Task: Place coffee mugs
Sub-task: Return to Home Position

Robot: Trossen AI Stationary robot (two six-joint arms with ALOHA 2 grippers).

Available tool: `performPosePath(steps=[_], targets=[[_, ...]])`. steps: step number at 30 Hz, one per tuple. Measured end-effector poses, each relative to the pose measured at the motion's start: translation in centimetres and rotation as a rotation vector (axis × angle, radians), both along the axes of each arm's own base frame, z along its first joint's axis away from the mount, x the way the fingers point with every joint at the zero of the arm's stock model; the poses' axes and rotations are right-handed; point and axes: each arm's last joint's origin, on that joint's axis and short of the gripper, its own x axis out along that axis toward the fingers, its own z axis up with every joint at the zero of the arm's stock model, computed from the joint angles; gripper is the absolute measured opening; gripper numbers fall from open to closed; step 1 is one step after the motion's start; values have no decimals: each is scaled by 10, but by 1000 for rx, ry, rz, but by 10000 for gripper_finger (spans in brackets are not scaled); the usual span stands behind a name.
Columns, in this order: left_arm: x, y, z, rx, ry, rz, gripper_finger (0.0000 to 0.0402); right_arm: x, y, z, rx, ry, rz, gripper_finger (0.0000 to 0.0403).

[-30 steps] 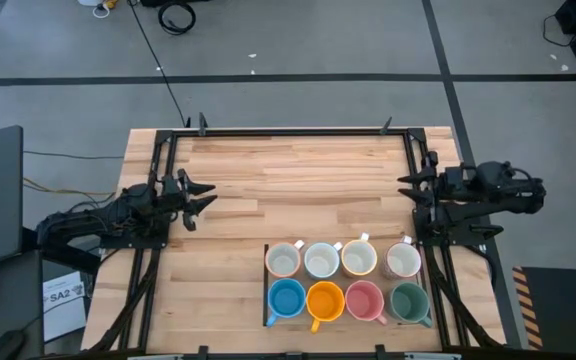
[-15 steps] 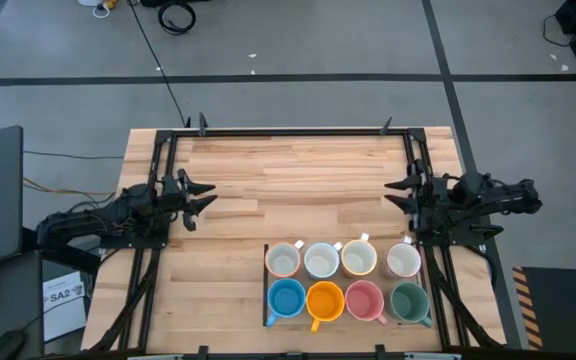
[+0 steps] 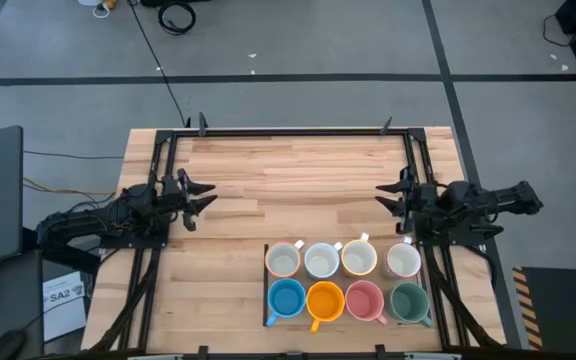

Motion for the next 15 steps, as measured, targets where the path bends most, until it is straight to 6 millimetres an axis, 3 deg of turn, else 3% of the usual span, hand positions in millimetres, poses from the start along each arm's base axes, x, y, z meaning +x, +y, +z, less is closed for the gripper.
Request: performPosePath(steps=[5,15], targets=[[0,0,0,0,0,0,156,5,-3,-17,5,4,-37,132],[0,0,0,0,0,0,156,6,-9,-22,-15,68,-51,132]])
